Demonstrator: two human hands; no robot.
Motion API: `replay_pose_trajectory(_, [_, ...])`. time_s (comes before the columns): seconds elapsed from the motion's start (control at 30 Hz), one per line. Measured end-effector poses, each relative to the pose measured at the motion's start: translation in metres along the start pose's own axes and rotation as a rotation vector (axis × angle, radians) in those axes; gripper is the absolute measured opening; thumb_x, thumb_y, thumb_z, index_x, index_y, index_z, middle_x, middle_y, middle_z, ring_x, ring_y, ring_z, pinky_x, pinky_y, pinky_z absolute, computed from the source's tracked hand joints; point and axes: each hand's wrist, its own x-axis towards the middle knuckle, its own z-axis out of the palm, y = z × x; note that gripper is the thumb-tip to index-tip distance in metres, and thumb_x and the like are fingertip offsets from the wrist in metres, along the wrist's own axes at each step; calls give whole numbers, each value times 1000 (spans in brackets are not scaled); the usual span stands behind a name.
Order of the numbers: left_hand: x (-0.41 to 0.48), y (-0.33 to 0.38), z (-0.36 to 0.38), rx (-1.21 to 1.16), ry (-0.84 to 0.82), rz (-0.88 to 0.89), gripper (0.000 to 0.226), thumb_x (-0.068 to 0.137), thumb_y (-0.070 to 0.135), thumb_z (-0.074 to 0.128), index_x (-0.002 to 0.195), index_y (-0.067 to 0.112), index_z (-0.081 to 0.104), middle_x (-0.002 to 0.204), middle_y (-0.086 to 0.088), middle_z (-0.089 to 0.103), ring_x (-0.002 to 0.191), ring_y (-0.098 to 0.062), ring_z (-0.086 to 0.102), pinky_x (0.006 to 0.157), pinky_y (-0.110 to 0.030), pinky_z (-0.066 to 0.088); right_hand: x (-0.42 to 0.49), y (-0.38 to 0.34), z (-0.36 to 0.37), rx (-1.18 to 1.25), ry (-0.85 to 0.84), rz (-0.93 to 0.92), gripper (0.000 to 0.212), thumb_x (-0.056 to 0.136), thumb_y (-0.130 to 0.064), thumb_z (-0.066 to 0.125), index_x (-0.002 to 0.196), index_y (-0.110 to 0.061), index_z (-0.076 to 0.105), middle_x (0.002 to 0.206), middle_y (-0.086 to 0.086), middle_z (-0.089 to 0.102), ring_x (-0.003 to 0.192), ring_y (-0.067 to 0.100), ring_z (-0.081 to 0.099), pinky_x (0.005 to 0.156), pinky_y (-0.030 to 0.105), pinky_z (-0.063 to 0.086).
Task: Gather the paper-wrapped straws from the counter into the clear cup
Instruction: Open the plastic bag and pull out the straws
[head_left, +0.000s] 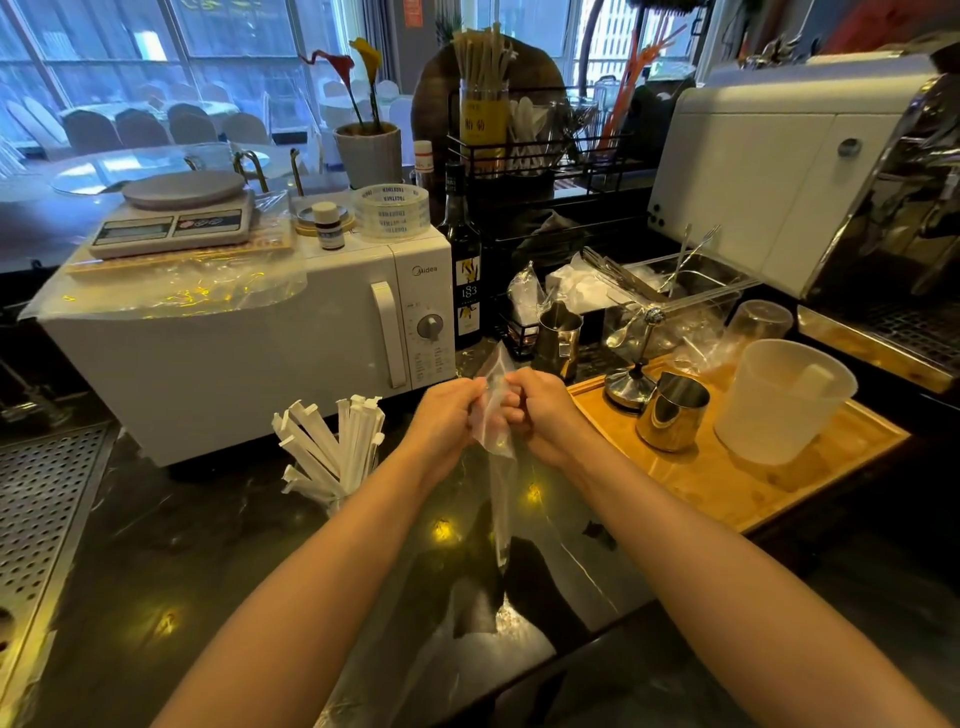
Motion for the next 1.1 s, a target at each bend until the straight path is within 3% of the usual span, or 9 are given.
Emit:
replay_pose_trajectory(0.1, [-1,3,-10,4,68,-9,35,92,9,42,58,10,49,51,-1,54,50,-10,55,55,-23,51,-3,-5,-5,50,18,-3,37,90,-7,36,54,-15,40,35,-8,45,30,2,39,29,12,26])
replay_pose_trajectory(0.17, [-3,5,-14,123,66,13,36,90,4,44,54,9,48,41,3,55,39,-3,57,44,-17,52,-6,-5,-7,-165,22,-16,36,88,-6,37,53,-16,42,35,-9,45,32,2,39,31,12,28])
replay_pose_trajectory(0.27, [-3,8,-20,326,76,48,34,85,-2,47,52,6,49,37,4,56,35,0,56,41,-13,50,-8,-5,-9,-578,26,-75,38,84,-3,42,48,-15,44,35,-9,45,29,-1,40,33,10,32])
replay_pose_trajectory(0.43, [1,8,-33,472,92,30,30,81,-2,53,53,7,49,55,-9,56,41,-5,59,50,-19,53,-8,-14,-25,-887,1,-76,37,79,-1,51,45,-14,45,40,-4,50,29,-2,45,35,8,37])
replay_pose_trajectory(0.57, [4,7,-39,525,119,36,35,81,-1,56,48,10,47,54,-9,56,41,-5,59,47,-17,52,-9,-22,-40,-1018,17,-50,35,77,0,54,46,-13,43,48,4,49,41,9,48,36,11,39])
replay_pose_trajectory(0.8, [11,8,-35,573,79,42,36,78,-6,58,49,10,43,56,-11,54,38,-1,60,46,-14,52,-14,-23,-54,-1132,-68,32,32,76,2,55,53,-15,42,54,4,49,49,13,51,46,19,43])
replay_pose_trajectory(0.9, [13,12,-32,609,42,59,37,77,-8,58,49,10,41,55,-10,52,38,0,60,44,-11,51,-17,-28,-60,-1143,-124,61,31,75,4,54,55,-16,42,56,3,49,49,10,50,43,15,42])
replay_pose_trajectory(1.03, [16,24,-23,679,-35,90,37,77,-7,58,50,10,41,54,-10,53,37,0,59,41,-10,50,-21,-34,-70,-1069,-153,110,29,78,0,53,58,-18,44,58,-1,49,47,4,48,42,11,40])
replay_pose_trajectory(1.1, [17,29,-18,766,-67,138,36,77,-4,60,50,12,42,53,-7,53,40,-3,59,46,-14,51,-22,-33,-75,-914,-152,150,22,82,-8,52,65,-20,47,63,-2,51,51,4,48,45,13,39])
